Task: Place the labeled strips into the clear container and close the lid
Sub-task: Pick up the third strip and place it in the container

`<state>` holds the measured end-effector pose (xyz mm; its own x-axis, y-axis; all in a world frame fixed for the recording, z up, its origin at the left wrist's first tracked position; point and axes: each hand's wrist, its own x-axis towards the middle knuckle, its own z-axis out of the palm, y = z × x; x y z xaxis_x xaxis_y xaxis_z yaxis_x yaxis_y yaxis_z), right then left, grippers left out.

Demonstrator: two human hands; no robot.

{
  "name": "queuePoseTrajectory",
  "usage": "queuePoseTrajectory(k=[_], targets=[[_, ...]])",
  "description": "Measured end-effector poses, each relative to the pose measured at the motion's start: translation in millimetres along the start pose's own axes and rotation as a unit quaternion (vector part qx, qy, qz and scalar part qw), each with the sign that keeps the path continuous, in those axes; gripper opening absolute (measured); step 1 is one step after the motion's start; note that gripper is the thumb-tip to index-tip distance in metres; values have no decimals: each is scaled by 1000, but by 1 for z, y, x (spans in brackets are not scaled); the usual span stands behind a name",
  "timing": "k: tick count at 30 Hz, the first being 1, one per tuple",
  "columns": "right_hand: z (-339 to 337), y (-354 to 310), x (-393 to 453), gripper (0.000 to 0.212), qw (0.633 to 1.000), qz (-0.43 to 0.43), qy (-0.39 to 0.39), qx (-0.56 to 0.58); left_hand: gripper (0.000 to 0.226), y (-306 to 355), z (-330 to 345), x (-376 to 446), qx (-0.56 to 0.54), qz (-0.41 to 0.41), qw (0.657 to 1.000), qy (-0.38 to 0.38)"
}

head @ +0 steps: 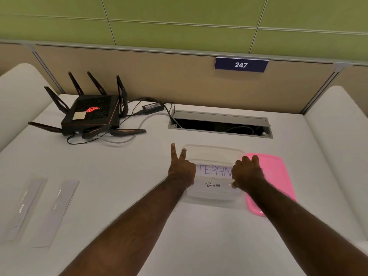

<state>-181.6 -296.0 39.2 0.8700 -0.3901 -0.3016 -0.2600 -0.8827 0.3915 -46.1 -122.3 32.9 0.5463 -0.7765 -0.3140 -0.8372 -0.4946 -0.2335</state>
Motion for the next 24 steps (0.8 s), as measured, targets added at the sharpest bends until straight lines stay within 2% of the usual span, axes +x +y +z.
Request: queuePoseTrajectory(k=[3,6,9,11,13,16,19,24], targets=[[-1,0,4,61,999,7,-11,36,38,-5,-3,0,-42,35,998,39],[-6,-1,5,57,993,29,39,107,35,-13,-6,-10,-122,41,981,146],[-20,-3,8,45,978,35,118,167,35,-22,-3,-25,-208,-22,946,247],[-33,-9,12,41,968,31,150,198,38,-32,3,-37,-234,-79,928,280],[-49,-20,18,41,960,19,177,216,42,-42,12,-50,-247,-136,916,283],[-69,-48,28,44,951,-31,204,232,50,-59,31,-72,-262,-213,908,247],[-84,-84,42,52,940,-104,196,259,59,-80,54,-95,-259,-273,906,194],[-103,-156,63,66,935,-205,179,228,76,-112,96,-134,-247,-354,893,127]])
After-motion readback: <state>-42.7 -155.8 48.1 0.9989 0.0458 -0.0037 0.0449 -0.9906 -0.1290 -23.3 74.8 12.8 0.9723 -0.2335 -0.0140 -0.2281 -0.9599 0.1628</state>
